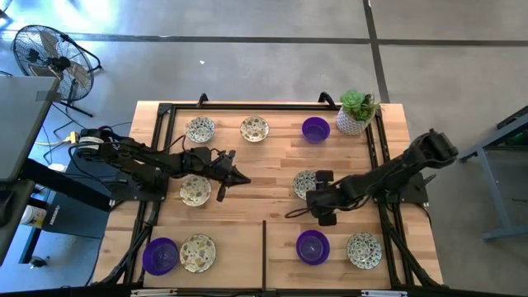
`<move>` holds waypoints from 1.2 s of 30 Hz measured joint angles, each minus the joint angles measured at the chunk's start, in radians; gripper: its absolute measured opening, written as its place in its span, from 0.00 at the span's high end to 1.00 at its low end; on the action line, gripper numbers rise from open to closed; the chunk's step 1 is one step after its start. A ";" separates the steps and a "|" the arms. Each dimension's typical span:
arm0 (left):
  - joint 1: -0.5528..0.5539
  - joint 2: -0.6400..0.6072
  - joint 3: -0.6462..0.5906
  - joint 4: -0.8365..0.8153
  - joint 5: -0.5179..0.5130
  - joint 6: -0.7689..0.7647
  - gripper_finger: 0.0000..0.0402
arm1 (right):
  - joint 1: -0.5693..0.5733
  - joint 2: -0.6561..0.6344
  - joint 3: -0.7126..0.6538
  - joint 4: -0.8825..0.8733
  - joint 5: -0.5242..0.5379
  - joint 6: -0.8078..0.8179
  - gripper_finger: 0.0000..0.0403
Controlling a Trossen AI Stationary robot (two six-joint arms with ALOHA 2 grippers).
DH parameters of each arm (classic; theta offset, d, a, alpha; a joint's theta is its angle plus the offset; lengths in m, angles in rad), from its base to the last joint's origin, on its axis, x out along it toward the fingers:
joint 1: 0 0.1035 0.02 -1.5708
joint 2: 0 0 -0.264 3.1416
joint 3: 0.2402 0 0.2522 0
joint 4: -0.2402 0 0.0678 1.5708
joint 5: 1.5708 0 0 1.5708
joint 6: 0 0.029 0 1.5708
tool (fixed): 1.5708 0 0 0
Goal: Pick & Place Mini bowls
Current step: Put the middle blue patterned bowl on the shelf
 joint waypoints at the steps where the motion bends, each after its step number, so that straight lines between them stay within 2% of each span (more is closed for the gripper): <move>1: 0.000 0.000 0.000 0.000 -0.001 -0.004 0.99 | 0.000 0.016 0.005 -0.004 0.009 -0.008 0.62; 5: 0.000 0.000 0.000 0.000 -0.001 -0.008 0.99 | -0.001 0.057 0.009 0.000 0.019 -0.042 0.71; 13: 0.000 0.001 0.000 -0.064 0.046 -0.015 0.99 | -0.035 0.092 0.010 0.072 0.016 -0.133 0.97; 20: 0.000 0.001 0.000 -0.066 0.034 0.004 0.99 | -0.089 0.082 0.081 0.105 -0.060 -0.198 0.95; 24: 0.001 0.001 -0.010 -0.061 -0.008 0.024 0.99 | -0.124 0.113 0.171 0.138 -0.075 -0.314 0.98; 30: 0.001 0.001 -0.072 0.018 -0.061 0.017 0.99 | -0.188 0.259 0.321 0.148 -0.146 -0.465 0.96; 36: 0.001 -0.006 -0.117 0.059 -0.086 0.001 0.99 | -0.209 0.399 0.456 0.152 -0.153 -0.618 0.98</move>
